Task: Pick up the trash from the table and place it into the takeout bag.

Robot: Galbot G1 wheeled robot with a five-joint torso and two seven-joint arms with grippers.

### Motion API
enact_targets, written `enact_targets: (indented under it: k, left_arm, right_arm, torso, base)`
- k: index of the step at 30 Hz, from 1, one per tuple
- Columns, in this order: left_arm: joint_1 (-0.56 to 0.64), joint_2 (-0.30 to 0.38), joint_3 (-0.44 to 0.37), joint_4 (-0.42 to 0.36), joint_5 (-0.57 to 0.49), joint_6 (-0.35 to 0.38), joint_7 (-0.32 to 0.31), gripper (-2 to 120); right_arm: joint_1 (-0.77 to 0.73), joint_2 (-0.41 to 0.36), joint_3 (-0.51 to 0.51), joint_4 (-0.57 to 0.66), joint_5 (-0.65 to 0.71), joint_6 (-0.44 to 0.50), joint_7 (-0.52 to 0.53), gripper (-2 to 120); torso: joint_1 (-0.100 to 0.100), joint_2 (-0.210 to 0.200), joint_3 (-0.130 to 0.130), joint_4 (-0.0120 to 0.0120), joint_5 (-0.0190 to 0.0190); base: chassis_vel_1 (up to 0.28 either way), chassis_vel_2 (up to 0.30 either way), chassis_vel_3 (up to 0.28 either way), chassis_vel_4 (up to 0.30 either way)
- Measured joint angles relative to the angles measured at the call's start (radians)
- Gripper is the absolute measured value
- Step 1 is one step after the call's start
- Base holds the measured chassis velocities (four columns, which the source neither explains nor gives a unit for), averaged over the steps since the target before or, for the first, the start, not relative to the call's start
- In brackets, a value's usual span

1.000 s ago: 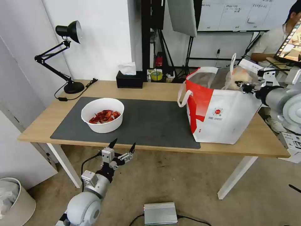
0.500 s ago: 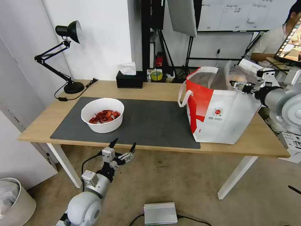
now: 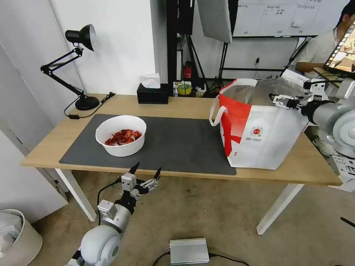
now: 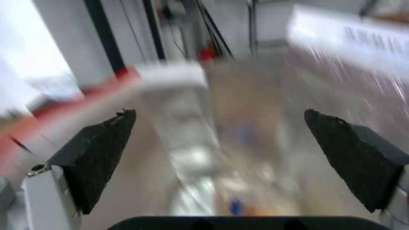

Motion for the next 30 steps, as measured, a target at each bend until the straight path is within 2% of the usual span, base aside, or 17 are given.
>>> enact_targets:
  k: [5,6,8,10,12,14,19,22,23,26,30]
  left_arm:
    - [0.000,0.000,-0.005,0.000,-0.002,0.000,-0.001,100]
    - [0.000,0.000,-0.005,0.000,-0.002,0.000,-0.001,100]
    - [-0.002,0.000,-0.007,0.001,-0.003,0.000,-0.001,100]
    - [-0.002,0.000,-0.009,0.001,-0.004,0.000,-0.001,100]
    - [-0.001,0.000,-0.015,0.002,-0.007,0.000,-0.001,100]
    - [0.001,0.001,-0.018,0.002,-0.012,0.000,-0.001,100]
    - [0.009,0.003,-0.039,-0.001,-0.029,0.007,-0.001,100]
    - [0.019,0.014,-0.063,-0.001,-0.035,0.003,0.005,100]
    - [0.019,0.014,-0.063,-0.001,-0.035,0.003,0.005,100]
    - [0.032,0.020,-0.086,-0.001,-0.036,-0.006,0.012,100]
    - [0.033,0.022,-0.089,-0.001,-0.037,-0.008,0.013,100]
  right_arm:
    - [-0.006,0.000,0.003,0.044,-0.010,0.167,-0.126,100]
    - [-0.006,0.000,0.003,0.044,-0.010,0.167,-0.126,100]
    - [-0.031,-0.012,0.012,0.072,-0.010,0.231,-0.223,100]
    - [-0.046,-0.017,0.013,0.086,-0.010,0.252,-0.258,100]
    - [-0.100,-0.029,0.014,0.130,-0.016,0.295,-0.343,100]
    - [-0.116,-0.031,0.013,0.142,-0.022,0.304,-0.362,100]
    - [-0.223,-0.033,0.016,0.189,-0.112,0.363,-0.445,100]
    - [-0.367,-0.016,0.036,0.222,-0.194,0.420,-0.510,100]
    - [-0.367,-0.016,0.036,0.222,-0.194,0.420,-0.510,100]
    - [-0.508,0.024,0.042,0.220,-0.287,0.488,-0.575,100]
    - [-0.586,0.061,0.044,0.209,-0.337,0.533,-0.612,100]
  torso:
    - [0.000,0.000,0.000,0.0002,-0.0002]
    - [0.000,0.000,0.000,0.0002,-0.0002]
    - [0.000,0.000,0.000,0.0000,-0.0002]
    - [0.000,0.000,0.000,0.0000,-0.0002]
    - [0.000,0.000,0.000,0.0000,-0.0002]
    - [0.000,0.000,0.000,0.0000,-0.0003]
    - [0.000,0.000,0.000,0.0002,-0.0003]
    - [0.000,0.000,0.000,-0.0001,-0.0002]
    - [0.000,0.000,0.000,-0.0001,-0.0002]
    - [0.000,0.000,0.000,0.0002,-0.0002]
    - [0.000,0.000,0.000,0.0000,0.0000]
  base:
    - [0.000,0.000,0.000,0.000]
    - [0.000,0.000,0.000,0.000]
    - [0.000,0.000,0.000,0.000]
    - [0.000,0.000,0.000,0.000]
    - [0.000,0.000,0.000,0.000]
    - [0.000,0.000,0.000,0.000]
    - [0.000,0.000,0.000,0.000]
    - [0.000,0.000,0.000,0.000]
    - [0.000,0.000,0.000,0.000]
    - [0.000,0.000,0.000,0.000]
    - [0.000,0.000,0.000,0.000]
